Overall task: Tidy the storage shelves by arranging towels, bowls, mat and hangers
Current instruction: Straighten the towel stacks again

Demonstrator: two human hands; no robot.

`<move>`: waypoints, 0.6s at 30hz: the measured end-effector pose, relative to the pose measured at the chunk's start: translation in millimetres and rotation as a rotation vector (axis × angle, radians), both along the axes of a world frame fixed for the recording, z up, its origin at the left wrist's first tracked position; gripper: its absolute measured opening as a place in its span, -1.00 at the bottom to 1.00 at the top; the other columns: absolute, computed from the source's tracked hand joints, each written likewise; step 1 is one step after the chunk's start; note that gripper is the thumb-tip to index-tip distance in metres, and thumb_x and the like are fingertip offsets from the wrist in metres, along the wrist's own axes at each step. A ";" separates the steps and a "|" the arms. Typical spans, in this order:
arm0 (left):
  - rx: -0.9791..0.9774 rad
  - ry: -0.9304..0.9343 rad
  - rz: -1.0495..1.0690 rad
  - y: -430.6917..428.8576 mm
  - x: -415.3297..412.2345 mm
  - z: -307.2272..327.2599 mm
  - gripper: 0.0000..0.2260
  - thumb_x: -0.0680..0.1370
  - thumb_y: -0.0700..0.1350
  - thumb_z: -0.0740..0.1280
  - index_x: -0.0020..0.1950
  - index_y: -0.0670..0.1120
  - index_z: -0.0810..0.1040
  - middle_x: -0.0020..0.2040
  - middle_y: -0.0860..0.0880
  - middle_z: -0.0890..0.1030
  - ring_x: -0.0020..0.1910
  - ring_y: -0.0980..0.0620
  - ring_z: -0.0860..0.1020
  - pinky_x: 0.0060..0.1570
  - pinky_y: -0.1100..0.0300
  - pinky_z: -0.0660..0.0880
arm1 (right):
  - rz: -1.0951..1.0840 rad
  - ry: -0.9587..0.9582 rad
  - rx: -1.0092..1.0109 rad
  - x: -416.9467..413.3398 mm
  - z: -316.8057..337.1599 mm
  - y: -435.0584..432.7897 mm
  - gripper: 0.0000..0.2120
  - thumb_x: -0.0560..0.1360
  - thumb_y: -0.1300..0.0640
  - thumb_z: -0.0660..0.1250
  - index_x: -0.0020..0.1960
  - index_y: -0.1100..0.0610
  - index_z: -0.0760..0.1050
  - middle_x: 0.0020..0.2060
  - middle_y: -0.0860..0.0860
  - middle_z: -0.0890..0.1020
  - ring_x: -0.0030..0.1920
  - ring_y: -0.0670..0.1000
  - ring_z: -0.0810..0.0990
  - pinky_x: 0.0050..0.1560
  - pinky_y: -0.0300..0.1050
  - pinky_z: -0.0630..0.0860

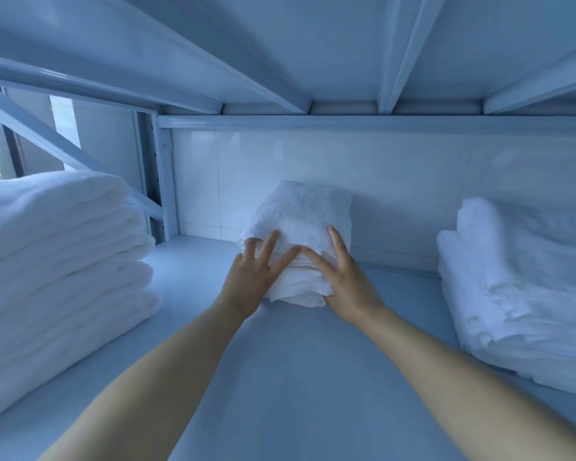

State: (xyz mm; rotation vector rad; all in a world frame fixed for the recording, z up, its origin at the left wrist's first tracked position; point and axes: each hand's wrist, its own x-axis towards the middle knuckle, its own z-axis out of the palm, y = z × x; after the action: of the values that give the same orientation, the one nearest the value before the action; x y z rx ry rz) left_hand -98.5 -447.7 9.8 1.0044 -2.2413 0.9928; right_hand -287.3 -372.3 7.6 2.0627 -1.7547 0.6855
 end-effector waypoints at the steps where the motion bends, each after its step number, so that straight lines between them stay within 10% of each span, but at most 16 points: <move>1: 0.002 -0.003 -0.013 0.3 1.5 0.2 -0.19 0.20 -0.31 0.28 0.44 0.07 0.27 0.27 -0.20 0.27 -0.09 -0.23 0.54 -0.41 0.15 0.54 | 0.002 -0.001 -0.010 -0.6 -0.5 0.7 -0.09 0.39 0.36 0.36 0.48 -0.23 -0.02 0.50 -0.01 -0.30 0.42 0.12 0.25 0.00 -0.08 0.53; 18: -0.037 -0.013 -0.091 61.3 82.8 -5.4 -0.22 0.22 -0.42 0.23 0.41 0.03 0.31 0.25 -0.22 0.42 -0.07 -0.21 0.49 -0.54 0.15 0.49 | 0.273 -0.078 -0.137 44.6 -7.8 55.7 -0.24 0.24 0.42 0.43 0.35 -0.05 0.40 0.50 0.13 0.08 0.42 0.16 0.30 -0.04 0.01 0.59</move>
State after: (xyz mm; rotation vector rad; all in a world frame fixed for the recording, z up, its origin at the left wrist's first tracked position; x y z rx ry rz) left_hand -15.7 -386.4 4.5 0.8750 -2.2492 1.0000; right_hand -242.7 -316.5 -0.2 2.2273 -1.4320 0.9481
